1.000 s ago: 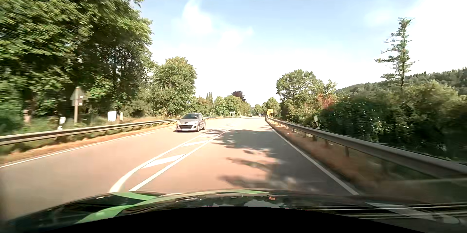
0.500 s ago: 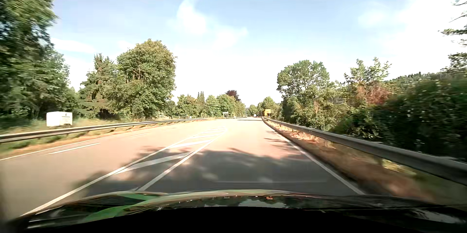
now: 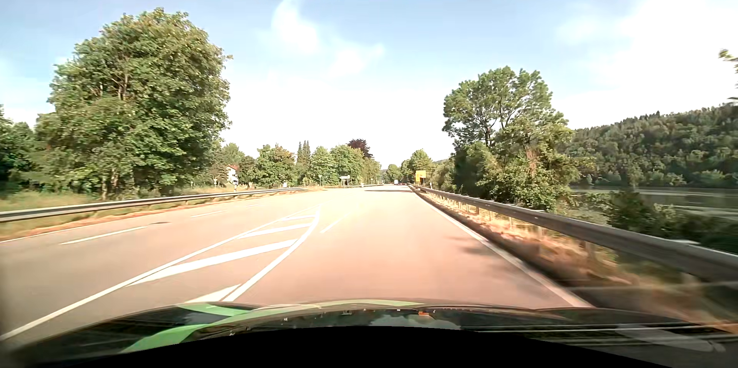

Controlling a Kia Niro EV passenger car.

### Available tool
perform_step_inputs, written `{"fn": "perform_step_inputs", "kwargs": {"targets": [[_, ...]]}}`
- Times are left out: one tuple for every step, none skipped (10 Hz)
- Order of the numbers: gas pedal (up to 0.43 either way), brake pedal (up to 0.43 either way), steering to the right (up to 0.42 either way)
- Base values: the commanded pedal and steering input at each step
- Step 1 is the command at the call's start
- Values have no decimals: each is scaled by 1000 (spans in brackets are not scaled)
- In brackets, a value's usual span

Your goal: Follow the waypoints while adhering to traffic rules and regulations

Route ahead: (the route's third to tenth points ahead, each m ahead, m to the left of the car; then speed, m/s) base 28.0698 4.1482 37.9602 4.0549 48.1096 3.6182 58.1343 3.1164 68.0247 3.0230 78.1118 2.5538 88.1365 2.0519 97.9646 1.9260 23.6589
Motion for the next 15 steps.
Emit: {"fn": "perform_step_inputs", "kwargs": {"targets": [[311, 0, 4], [311, 0, 4], [311, 0, 4], [299, 0, 3], [260, 0, 3], [260, 0, 3], [260, 0, 4], [260, 0, 3], [260, 0, 3], [260, 0, 3], [260, 0, 3], [248, 0, 3], [248, 0, 3], [240, 0, 4], [240, 0, 3]]}}
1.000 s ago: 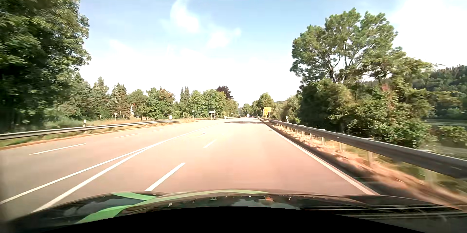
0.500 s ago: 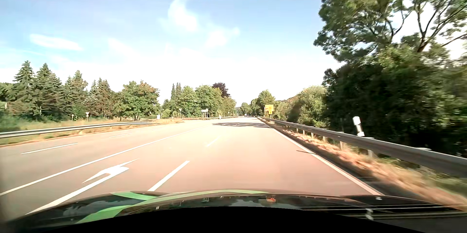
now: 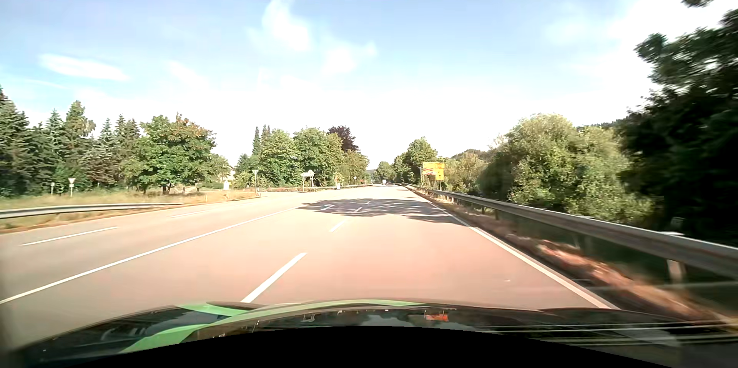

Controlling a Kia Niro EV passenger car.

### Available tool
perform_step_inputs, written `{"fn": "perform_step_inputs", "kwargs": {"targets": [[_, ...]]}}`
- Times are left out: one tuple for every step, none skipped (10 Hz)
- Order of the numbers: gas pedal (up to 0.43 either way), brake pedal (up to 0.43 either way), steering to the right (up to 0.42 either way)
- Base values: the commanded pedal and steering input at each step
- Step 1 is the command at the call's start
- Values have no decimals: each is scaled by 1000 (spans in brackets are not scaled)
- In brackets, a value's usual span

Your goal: Follow the waypoints while adhering to traffic rules and regulations

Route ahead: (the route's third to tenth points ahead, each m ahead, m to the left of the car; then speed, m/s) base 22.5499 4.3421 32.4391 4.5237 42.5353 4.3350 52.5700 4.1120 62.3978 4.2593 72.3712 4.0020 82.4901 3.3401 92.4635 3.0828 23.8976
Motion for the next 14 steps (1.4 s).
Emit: {"fn": "perform_step_inputs", "kwargs": {"targets": [[240, 0, 3], [248, 0, 3], [248, 0, 3], [248, 0, 3], [248, 0, 3], [228, 0, 3], [209, 0, 3], [197, 0, 3], [197, 0, 2], [209, 0, 1], [220, 0, 1], [220, 0, 0], [220, 0, 0], [220, 0, 0]]}}
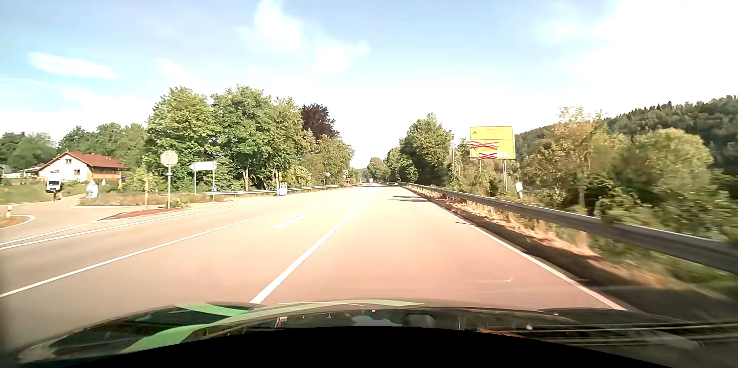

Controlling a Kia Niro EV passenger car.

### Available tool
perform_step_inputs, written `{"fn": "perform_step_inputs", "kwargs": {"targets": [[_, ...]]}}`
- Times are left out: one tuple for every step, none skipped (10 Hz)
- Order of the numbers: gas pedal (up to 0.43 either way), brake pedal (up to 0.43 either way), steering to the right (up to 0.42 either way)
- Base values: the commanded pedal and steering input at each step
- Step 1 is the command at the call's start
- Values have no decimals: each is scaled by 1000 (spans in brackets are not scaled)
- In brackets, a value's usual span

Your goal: Follow the waypoints while adhering to traffic rules and regulations

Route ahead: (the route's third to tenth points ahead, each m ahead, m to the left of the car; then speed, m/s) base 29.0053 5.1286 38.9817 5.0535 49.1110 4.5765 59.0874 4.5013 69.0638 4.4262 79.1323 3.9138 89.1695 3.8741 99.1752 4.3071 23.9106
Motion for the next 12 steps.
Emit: {"fn": "perform_step_inputs", "kwargs": {"targets": [[209, 0, 0], [209, 0, 0], [209, 0, 0], [220, 0, -1], [228, 0, -1], [228, 0, -2], [228, 0, -2], [228, 0, -2], [240, 0, -1], [248, 0, -2], [260, 0, -2], [260, 0, -3]]}}
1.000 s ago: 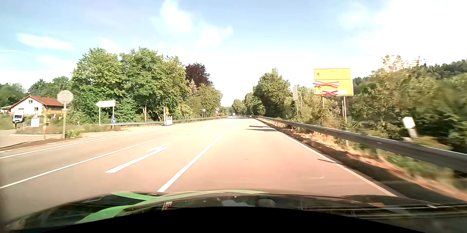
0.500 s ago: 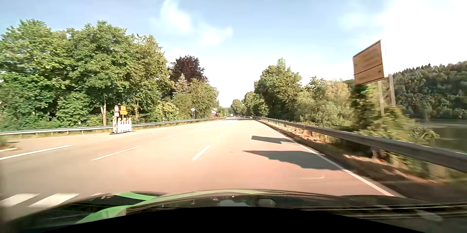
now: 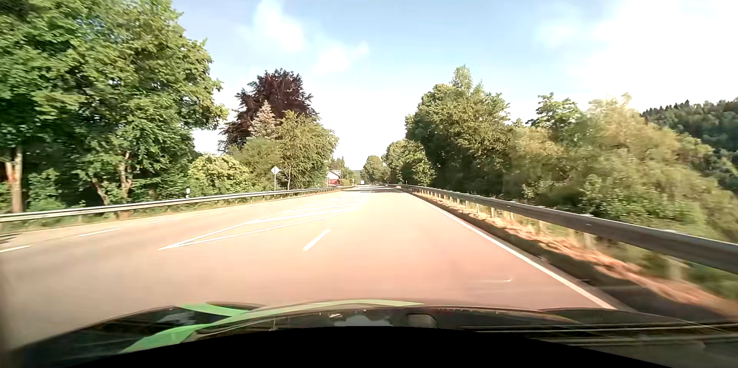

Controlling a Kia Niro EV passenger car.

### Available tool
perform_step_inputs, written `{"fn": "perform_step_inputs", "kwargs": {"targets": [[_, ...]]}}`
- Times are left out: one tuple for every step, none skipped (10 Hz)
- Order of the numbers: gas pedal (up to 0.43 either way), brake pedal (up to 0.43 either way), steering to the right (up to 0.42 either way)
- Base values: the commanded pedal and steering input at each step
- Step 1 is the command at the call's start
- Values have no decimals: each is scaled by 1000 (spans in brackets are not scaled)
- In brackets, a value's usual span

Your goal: Follow the waypoints while adhering to traffic rules and regulations

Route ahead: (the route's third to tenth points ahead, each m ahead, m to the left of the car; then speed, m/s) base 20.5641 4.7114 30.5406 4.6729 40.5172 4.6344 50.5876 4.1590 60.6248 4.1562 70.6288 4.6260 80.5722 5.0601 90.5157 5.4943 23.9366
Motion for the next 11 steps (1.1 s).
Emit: {"fn": "perform_step_inputs", "kwargs": {"targets": [[260, 0, -3], [268, 0, -3], [268, 0, -3], [268, 0, -3], [268, 0, -3], [268, 0, -4], [268, 0, -7], [280, 0, -10], [287, 0, -10], [287, 0, -10], [299, 0, -10]]}}
